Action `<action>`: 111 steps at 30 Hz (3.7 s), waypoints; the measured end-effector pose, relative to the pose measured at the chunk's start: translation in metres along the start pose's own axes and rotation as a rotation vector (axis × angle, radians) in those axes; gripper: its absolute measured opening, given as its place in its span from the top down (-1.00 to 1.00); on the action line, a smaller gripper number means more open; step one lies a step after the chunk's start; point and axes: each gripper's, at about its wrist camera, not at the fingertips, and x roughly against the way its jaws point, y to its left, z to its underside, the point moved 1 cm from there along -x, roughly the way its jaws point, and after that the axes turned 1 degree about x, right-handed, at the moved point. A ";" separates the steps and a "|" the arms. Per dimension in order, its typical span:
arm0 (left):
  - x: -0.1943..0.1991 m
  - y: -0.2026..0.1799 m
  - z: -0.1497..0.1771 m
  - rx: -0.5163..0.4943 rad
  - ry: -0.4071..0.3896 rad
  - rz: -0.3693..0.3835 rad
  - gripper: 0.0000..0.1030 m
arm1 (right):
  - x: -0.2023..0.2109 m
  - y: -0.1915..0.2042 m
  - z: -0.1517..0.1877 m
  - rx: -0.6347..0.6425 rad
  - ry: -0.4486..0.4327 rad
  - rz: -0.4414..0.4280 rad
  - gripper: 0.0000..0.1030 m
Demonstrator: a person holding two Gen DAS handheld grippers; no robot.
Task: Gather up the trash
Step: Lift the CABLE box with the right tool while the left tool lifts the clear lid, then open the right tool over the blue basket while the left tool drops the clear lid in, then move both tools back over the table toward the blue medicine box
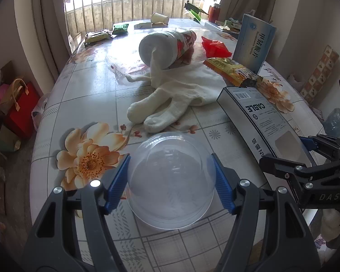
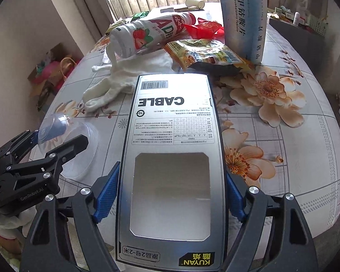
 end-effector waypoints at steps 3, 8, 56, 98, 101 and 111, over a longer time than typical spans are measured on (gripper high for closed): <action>0.002 0.000 0.000 0.001 -0.003 -0.001 -0.27 | 0.004 -0.006 0.001 -0.044 0.000 -0.061 -0.53; 0.004 0.001 -0.002 0.005 -0.008 -0.005 -0.27 | 0.010 -0.012 0.001 -0.097 -0.004 -0.141 -0.53; 0.044 -0.271 -0.068 -0.380 -0.034 0.483 -0.27 | 0.204 -0.243 0.153 -0.748 -0.514 -0.216 -0.53; -0.143 -0.526 -0.077 -0.453 0.371 0.613 -0.55 | -0.009 -0.502 0.336 -1.747 -0.545 -0.476 -0.68; -0.107 -0.496 -0.084 -0.438 0.303 0.633 -0.55 | 0.013 -0.483 0.337 -1.700 -0.550 -0.462 -0.68; -0.010 -0.365 -0.087 -0.365 0.079 0.618 -0.55 | 0.091 -0.419 0.285 -1.410 -0.549 -0.463 -0.68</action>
